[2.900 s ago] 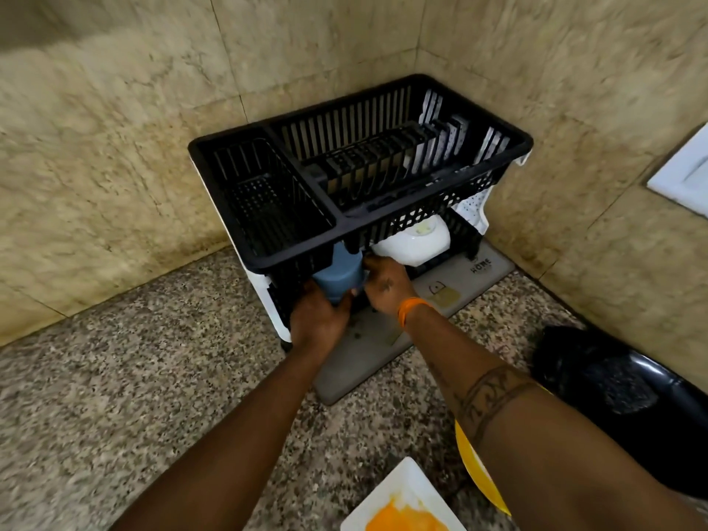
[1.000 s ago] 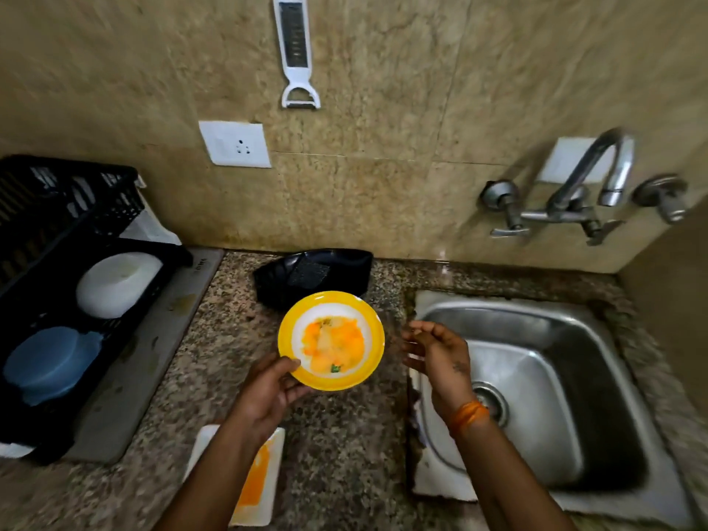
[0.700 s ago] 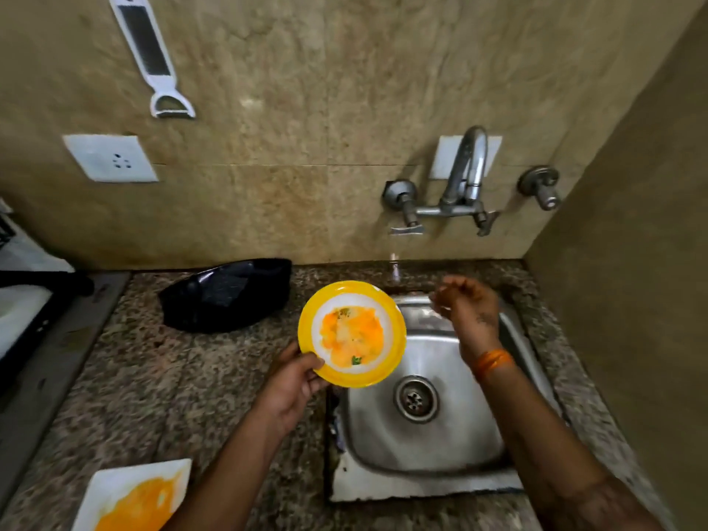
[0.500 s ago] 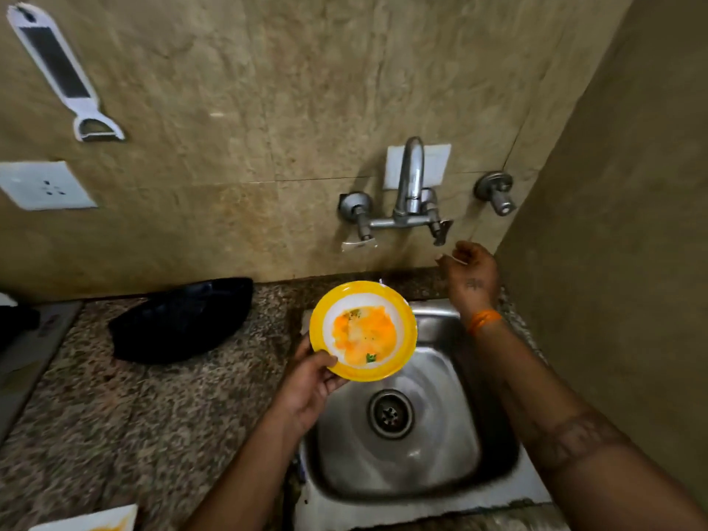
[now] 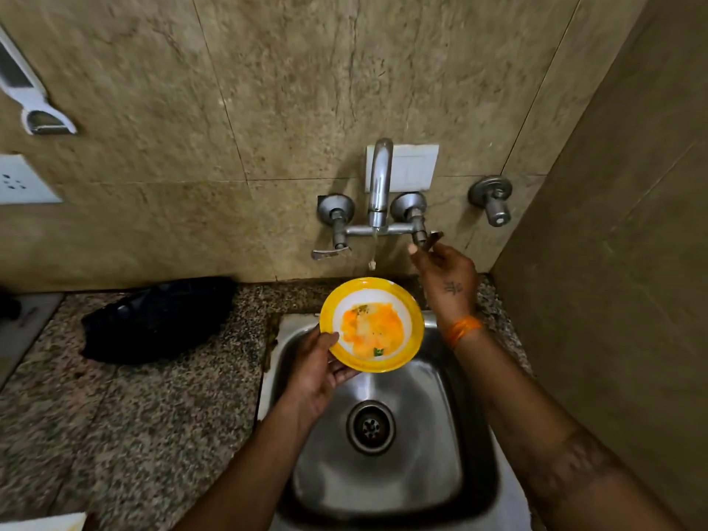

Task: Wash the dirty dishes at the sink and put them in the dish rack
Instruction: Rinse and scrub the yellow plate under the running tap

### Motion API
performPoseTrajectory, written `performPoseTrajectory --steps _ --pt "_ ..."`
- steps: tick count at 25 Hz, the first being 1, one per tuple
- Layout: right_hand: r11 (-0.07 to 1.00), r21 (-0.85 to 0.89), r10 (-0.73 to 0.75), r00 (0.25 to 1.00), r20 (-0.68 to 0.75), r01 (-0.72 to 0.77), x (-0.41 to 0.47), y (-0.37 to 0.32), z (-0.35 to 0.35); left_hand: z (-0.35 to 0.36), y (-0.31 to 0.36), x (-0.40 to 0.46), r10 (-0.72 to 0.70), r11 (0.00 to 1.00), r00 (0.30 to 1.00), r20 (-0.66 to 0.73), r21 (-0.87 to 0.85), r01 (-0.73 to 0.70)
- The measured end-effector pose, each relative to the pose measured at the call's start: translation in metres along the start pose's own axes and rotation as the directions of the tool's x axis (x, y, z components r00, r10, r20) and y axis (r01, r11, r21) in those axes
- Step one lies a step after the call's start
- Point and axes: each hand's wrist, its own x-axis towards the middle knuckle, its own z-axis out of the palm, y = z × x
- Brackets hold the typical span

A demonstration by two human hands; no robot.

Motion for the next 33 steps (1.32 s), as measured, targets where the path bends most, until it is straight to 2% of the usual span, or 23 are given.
performPoseTrajectory --steps 2,3,4,5,6,7,9,10,13,14,15,16,17,18,20,23,24,25,27,28,29,30,33 --pt "0.984 -0.149 -0.076 0.989 0.127 0.095 -0.044 0.002 -0.006 0.002 0.001 0.004 0.03 0.999 1.0 0.0 0.02 -0.03" --pt "0.95 -0.242 -0.12 0.945 0.303 0.199 -0.07 0.004 -0.009 0.002 0.002 0.005 0.038 0.999 0.999 0.002 0.029 -0.038" --pt "0.884 -0.319 -0.135 0.838 0.528 0.343 -0.091 0.011 -0.01 0.002 0.003 0.007 0.05 0.998 0.999 -0.003 0.043 -0.05" --pt "0.787 -0.375 -0.096 0.698 0.709 0.49 -0.106 0.02 -0.009 0.002 0.003 0.01 0.061 0.997 0.998 -0.009 0.056 -0.061" --pt "0.684 -0.428 -0.025 0.606 0.795 0.59 -0.115 0.033 -0.006 0.001 0.001 0.013 0.065 0.996 0.998 -0.008 0.069 -0.064" --pt "0.598 -0.5 0.047 0.595 0.802 0.627 -0.117 0.044 -0.003 0.0 -0.004 0.013 0.062 0.995 0.998 0.0 0.083 -0.062" --pt "0.535 -0.636 0.164 0.671 0.723 0.555 -0.099 0.053 0.005 0.001 -0.013 0.009 0.064 0.993 0.998 0.014 0.101 -0.065" --pt "0.555 -0.619 0.17 0.652 0.739 0.556 -0.091 0.054 0.011 0.001 -0.014 0.008 0.061 0.991 0.998 0.022 0.122 -0.063" --pt "0.68 -0.377 0.051 0.473 0.879 0.628 -0.095 0.045 0.02 -0.006 -0.003 0.016 0.052 0.979 0.998 0.02 0.195 -0.055" --pt "0.688 -0.349 0.031 0.454 0.89 0.637 -0.102 0.045 0.019 -0.013 0.004 0.021 0.062 0.981 0.998 0.015 0.185 -0.063" --pt "0.648 -0.375 0.019 0.478 0.878 0.663 -0.109 0.044 0.016 -0.022 0.01 0.025 0.072 0.983 0.997 -0.004 0.172 -0.071" --pt "0.55 -0.452 -0.011 0.547 0.837 0.702 -0.112 0.049 0.014 -0.028 0.012 0.028 0.077 0.983 0.997 -0.024 0.169 -0.072" --pt "0.46 -0.564 0.016 0.629 0.777 0.685 -0.111 0.051 0.014 -0.029 0.012 0.027 0.065 0.983 0.998 -0.019 0.176 -0.06" --pt "0.419 -0.651 0.079 0.689 0.721 0.633 -0.106 0.051 0.016 -0.026 0.005 0.026 0.033 0.982 0.999 0.006 0.184 -0.034" --pt "0.482 -0.644 0.115 0.686 0.719 0.594 -0.095 0.046 0.025 -0.015 -0.005 0.024 -0.025 0.981 0.997 0.078 0.192 0.01" --pt "0.742 -0.407 0.049 0.562 0.825 0.533 -0.101 0.032 0.027 -0.016 0.007 0.036 0.04 0.986 0.993 0.114 0.159 -0.058" --pt "0.734 -0.391 0.025 0.553 0.833 0.555 -0.106 0.027 0.02 -0.021 0.014 0.039 0.067 0.985 0.994 0.088 0.156 -0.08" --pt "0.665 -0.433 -0.005 0.584 0.812 0.609 -0.108 0.027 0.014 -0.026 0.02 0.041 0.079 0.982 0.995 0.054 0.169 -0.087" --pt "0.425 -0.633 -0.009 0.703 0.711 0.647 -0.101 0.031 0.011 -0.026 0.024 0.043 0.071 0.976 0.996 0.058 0.203 -0.081" --pt "0.41 -0.686 0.017 0.747 0.665 0.601 -0.092 0.033 0.014 -0.021 0.022 0.041 0.055 0.975 0.995 0.085 0.21 -0.071" --pt "0.437 -0.682 0.009 0.755 0.656 0.587 -0.084 0.035 0.019 -0.014 0.019 0.039 0.036 0.976 0.992 0.121 0.209 -0.061" --pt "0.516 -0.622 -0.008 0.73 0.684 0.589 -0.079 0.037 0.026 -0.007 0.016 0.037 0.027 0.979 0.989 0.149 0.198 -0.057" --pt "0.765 -0.358 -0.065 0.618 0.784 0.535 -0.092 0.038 0.034 0.0 0.019 0.04 0.096 0.98 0.99 0.104 0.165 -0.112"
